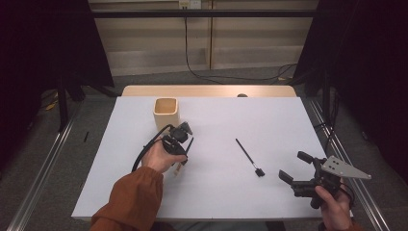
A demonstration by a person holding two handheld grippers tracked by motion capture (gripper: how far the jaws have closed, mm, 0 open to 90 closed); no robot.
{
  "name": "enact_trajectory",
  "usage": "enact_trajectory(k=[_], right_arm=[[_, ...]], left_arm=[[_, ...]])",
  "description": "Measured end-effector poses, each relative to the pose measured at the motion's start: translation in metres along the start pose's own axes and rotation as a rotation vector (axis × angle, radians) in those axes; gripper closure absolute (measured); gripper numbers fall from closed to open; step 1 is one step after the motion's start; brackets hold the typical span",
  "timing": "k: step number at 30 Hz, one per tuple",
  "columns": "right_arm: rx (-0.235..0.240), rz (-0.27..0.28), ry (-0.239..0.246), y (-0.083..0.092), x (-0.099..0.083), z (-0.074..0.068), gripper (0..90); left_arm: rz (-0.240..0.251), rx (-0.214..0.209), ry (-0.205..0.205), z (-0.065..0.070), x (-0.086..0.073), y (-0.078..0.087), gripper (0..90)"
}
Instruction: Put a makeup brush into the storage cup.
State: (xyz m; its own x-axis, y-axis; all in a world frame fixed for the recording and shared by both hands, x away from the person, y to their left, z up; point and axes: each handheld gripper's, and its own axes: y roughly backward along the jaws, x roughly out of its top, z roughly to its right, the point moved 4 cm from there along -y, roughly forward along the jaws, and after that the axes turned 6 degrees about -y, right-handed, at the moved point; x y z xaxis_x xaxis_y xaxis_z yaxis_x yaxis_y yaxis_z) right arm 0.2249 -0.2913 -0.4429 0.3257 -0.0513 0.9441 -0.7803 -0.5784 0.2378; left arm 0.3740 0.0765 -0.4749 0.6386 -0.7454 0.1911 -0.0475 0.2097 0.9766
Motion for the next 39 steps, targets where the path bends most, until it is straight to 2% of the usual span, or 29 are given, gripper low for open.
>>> enact_trajectory(k=[5,8,15,21,31,35,37,39], right_arm=[[0.0,-0.001,0.001,0.0,0.0,0.0,0.0],[0.0,-0.003,0.004,0.0,0.0,0.0,0.0],[0.004,-0.005,0.005,0.0,0.0,0.0,0.0],[0.001,-0.003,0.002,0.0,-0.001,0.001,0.0],[-0.004,-0.008,-0.002,0.001,-0.001,0.001,0.0],[0.001,-0.008,-0.004,0.0,-0.001,0.0,0.0],[0.003,-0.008,-0.005,0.0,-0.001,0.0,0.0],[0.003,-0.007,-0.007,0.001,-0.001,0.0,0.0]], left_arm=[[-0.024,0.003,0.003,0.001,-0.001,-0.007,70.2],[-0.031,0.025,-0.007,0.001,0.0,-0.009,75.5],[-0.05,0.059,0.0,0.002,0.001,-0.011,81.7],[-0.049,0.036,0.008,-0.001,0.001,-0.011,84.1],[0.006,-0.021,0.042,-0.006,-0.004,-0.008,84.2],[0.051,-0.039,0.054,-0.008,-0.005,-0.004,84.2],[0.056,-0.044,0.052,-0.008,-0.006,-0.003,84.1],[0.087,-0.05,0.055,-0.009,-0.007,0.0,84.1]])
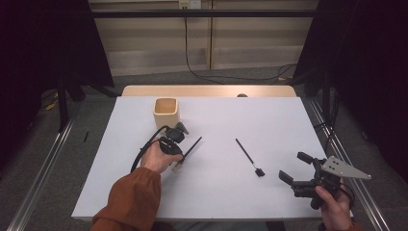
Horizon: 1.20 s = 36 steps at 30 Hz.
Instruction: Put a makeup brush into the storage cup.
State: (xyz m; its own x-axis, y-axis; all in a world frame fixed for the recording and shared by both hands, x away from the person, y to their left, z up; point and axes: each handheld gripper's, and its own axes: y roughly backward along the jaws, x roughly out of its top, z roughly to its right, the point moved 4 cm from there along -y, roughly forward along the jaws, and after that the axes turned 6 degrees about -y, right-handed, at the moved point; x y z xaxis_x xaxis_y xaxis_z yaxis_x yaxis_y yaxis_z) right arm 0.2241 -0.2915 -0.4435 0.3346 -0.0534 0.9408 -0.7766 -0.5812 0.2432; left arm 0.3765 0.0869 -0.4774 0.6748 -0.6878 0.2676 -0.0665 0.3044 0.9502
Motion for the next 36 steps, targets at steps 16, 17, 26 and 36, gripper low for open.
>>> enact_trajectory(k=[16,17,26,36], right_arm=[[0.001,0.003,0.004,-0.001,0.0,0.001,0.0],[-0.001,0.003,0.005,-0.001,0.0,0.001,0.0],[0.002,0.008,-0.002,-0.001,0.001,0.0,0.0],[-0.003,0.006,-0.014,-0.001,0.001,0.002,0.0]], left_arm=[[0.235,-0.016,-0.025,-0.003,-0.005,0.026,84.0],[0.27,-0.026,-0.035,-0.003,-0.005,0.028,84.0],[0.488,-0.022,-0.059,-0.002,-0.009,0.045,84.0],[0.613,-0.017,-0.078,-0.003,-0.012,0.058,84.0]])
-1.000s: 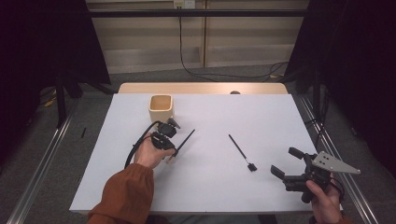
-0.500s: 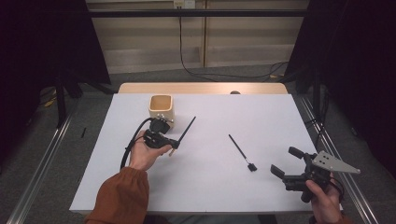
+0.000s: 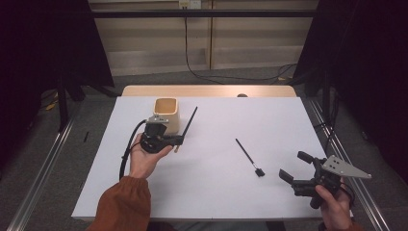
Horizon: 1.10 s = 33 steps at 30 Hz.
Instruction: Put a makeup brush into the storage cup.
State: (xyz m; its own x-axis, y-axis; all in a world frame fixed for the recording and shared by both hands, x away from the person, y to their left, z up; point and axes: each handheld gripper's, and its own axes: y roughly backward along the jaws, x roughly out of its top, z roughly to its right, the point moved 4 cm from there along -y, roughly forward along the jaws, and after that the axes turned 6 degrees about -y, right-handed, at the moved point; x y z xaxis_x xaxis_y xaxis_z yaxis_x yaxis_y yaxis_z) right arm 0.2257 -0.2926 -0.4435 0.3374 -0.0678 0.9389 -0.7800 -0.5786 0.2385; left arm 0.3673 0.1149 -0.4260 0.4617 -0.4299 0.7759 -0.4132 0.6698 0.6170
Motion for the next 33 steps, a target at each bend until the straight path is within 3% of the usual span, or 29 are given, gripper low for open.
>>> enact_trajectory(k=[15,21,33], right_arm=[[0.0,0.005,0.0,0.0,0.0,0.0,0.0],[0.0,0.005,0.001,0.0,0.0,-0.001,0.0],[0.0,0.009,0.002,0.0,0.001,-0.001,0.0]], left_arm=[[0.164,-0.035,-0.032,-0.001,0.008,0.018,84.0],[0.204,-0.059,-0.058,0.0,0.01,0.024,84.0],[0.261,-0.164,-0.096,0.015,0.014,0.03,84.0]])
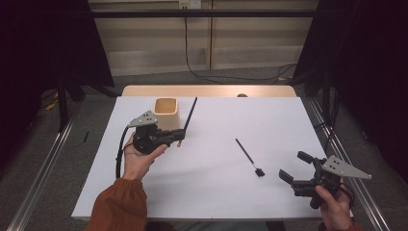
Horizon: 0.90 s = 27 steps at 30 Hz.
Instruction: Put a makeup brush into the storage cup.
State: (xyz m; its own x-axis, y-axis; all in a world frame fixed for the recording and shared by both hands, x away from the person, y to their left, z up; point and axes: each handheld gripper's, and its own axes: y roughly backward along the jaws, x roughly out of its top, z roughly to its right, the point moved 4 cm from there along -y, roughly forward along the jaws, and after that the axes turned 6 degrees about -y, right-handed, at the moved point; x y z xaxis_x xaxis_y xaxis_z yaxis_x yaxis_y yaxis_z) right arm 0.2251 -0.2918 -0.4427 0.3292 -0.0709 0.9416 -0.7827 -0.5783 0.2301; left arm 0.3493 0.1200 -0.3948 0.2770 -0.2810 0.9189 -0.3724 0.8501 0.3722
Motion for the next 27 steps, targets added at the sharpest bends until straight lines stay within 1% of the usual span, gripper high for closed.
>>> enact_trajectory(k=[4,6,11,13,14,16,18,22,25,27], right_arm=[[0.003,-0.002,0.002,0.0,0.0,0.0,0.0],[0.003,-0.001,0.002,0.0,0.0,0.0,0.0],[0.009,-0.002,-0.001,0.0,0.0,-0.001,0.0],[0.013,-0.002,0.006,0.0,0.0,-0.002,0.0],[0.014,-0.002,0.006,0.0,0.0,-0.002,0.0],[0.015,-0.001,0.0,0.0,0.0,-0.002,0.0],[0.014,-0.002,0.007,-0.001,0.0,-0.002,0.0],[0.024,-0.006,0.01,-0.001,0.0,-0.004,0.0],[0.029,-0.006,0.011,-0.001,0.0,-0.004,0.0],[0.027,-0.009,0.006,-0.002,0.0,-0.004,0.0]], left_arm=[[-0.005,-0.036,-0.03,0.011,0.001,-0.002,84.0],[-0.005,-0.038,-0.039,0.016,0.002,-0.004,84.0],[-0.015,-0.069,-0.03,0.024,0.002,-0.007,84.0],[-0.006,-0.083,-0.026,0.027,0.003,-0.007,84.0],[-0.01,-0.085,-0.03,0.029,0.004,-0.007,84.0],[0.0,-0.087,-0.027,0.031,0.004,-0.007,84.0],[0.0,-0.094,-0.023,0.032,0.005,-0.007,84.0],[-0.021,-0.118,-0.033,0.038,0.004,-0.013,84.0],[-0.049,-0.143,-0.054,0.046,0.006,-0.02,84.0],[-0.058,-0.159,-0.064,0.048,0.009,-0.025,84.0]])
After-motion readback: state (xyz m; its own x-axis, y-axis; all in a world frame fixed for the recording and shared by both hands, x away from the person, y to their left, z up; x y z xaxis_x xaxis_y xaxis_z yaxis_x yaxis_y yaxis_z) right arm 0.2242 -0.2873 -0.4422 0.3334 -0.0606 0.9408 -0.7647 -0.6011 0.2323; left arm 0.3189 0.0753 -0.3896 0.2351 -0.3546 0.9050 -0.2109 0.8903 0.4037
